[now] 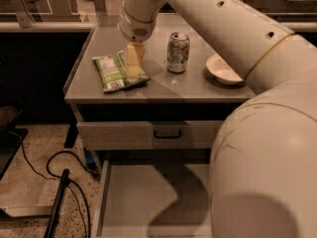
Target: Place green jalapeno chip bag into middle drawer
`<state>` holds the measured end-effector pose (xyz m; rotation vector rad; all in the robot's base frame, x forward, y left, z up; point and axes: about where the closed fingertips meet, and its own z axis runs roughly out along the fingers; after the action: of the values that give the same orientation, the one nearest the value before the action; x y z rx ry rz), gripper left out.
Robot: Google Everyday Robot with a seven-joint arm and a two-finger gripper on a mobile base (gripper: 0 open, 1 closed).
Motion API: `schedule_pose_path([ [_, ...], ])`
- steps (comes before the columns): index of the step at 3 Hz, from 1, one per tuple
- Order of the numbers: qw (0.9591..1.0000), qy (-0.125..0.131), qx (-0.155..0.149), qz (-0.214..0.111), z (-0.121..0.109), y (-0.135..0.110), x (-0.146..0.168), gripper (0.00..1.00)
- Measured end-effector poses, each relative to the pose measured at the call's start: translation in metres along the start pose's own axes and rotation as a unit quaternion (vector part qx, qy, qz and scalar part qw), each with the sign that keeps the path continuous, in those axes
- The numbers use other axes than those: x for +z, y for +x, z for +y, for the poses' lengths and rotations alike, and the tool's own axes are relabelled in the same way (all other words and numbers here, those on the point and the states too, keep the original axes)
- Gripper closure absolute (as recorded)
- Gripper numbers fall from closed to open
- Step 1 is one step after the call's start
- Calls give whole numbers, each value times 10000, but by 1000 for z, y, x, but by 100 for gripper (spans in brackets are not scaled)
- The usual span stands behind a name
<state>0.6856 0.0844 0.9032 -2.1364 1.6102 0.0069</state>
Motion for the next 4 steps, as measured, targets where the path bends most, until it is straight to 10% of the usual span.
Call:
schedule_pose_path([
  [4,9992,-331,-207,-121,-5,5,50,0],
])
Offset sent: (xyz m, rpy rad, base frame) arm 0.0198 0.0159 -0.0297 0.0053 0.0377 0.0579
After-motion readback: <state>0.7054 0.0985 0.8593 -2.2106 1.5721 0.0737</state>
